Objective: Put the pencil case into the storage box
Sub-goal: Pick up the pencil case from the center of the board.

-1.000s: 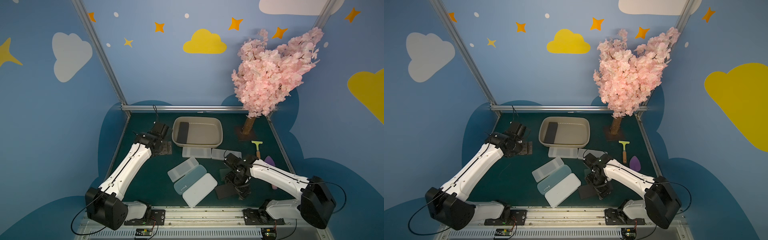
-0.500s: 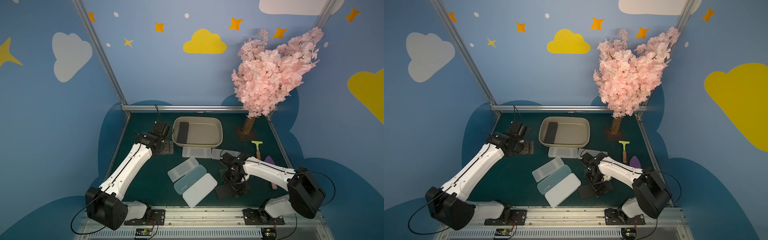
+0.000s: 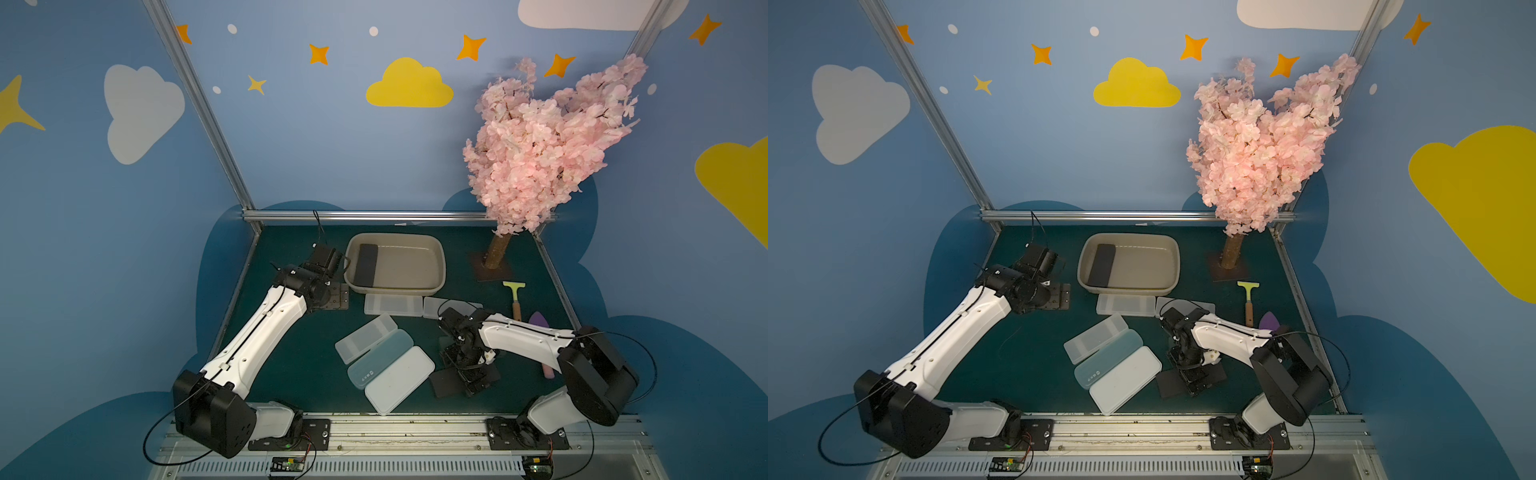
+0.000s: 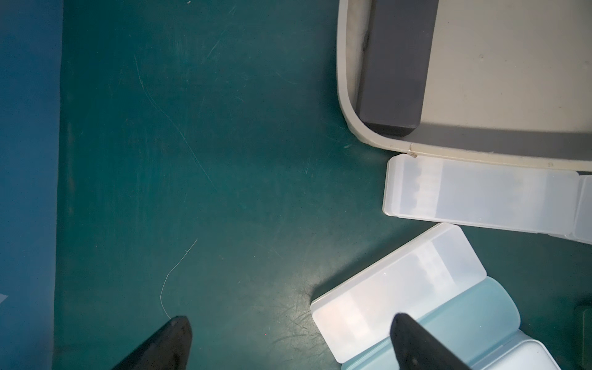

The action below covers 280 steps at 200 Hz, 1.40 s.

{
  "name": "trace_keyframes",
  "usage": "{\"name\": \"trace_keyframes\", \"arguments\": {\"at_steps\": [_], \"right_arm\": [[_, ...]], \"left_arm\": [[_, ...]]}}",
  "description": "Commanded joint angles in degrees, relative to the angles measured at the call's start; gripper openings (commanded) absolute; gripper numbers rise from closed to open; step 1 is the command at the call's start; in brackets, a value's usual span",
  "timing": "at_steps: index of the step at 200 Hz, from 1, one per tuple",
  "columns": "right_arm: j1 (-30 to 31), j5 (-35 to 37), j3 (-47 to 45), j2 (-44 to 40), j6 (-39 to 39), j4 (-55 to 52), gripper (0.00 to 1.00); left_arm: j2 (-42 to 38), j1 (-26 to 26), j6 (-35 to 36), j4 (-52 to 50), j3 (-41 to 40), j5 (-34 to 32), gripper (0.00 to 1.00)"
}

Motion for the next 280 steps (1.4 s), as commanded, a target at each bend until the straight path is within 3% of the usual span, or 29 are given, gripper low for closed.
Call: {"name": "trace_keyframes", "arguments": {"at_steps": [1, 31, 62, 108, 141, 164, 182, 222, 280], "right_arm": [[0.5, 0.4, -3.8, -1.1, 2.3, 1.0, 0.97], [1.0, 2.4, -7.3, -2.5, 3.1, 6.9, 0.87], [1.1, 5.5, -6.7, -4.6, 0.6, 5.9, 0.73], [0.9, 4.8, -3.0, -12.3, -4.7, -4.8, 0.66], [0.0, 5.5, 1.5, -23.9, -6.8, -18.3, 0.60], [-1.3, 5.9, 3.0, -32.5, -6.7, -21.1, 0.54], [-2.1, 4.9, 4.4, -34.2, -6.5, -21.6, 0.52], [-6.9, 8.4, 16.5, -22.1, -20.2, -18.1, 0.51], [-8.4, 13.0, 51.9, 10.1, -48.9, -17.6, 0.53]], "left_arm": [[-0.3, -0.2, 0.4, 0.1, -0.8, 0.2, 1.00], [-0.9, -0.2, 0.8, -0.1, -1.2, -0.5, 1.00], [-1.7, -0.2, 1.1, -0.7, -1.6, -1.7, 1.00], [-1.9, -0.1, 1.4, -0.8, -2.4, -2.5, 1.00], [-1.8, 0.4, 1.6, -0.5, -3.4, -3.1, 1.00], [-1.3, 0.7, 1.6, -0.1, -3.9, -3.0, 1.00], [-0.8, 1.3, 1.6, 0.1, -3.8, -3.0, 1.00], [1.2, 2.2, 1.6, 0.1, -1.7, -2.7, 1.00], [2.5, 4.1, 1.6, 0.4, -1.0, -2.8, 1.00]]}}
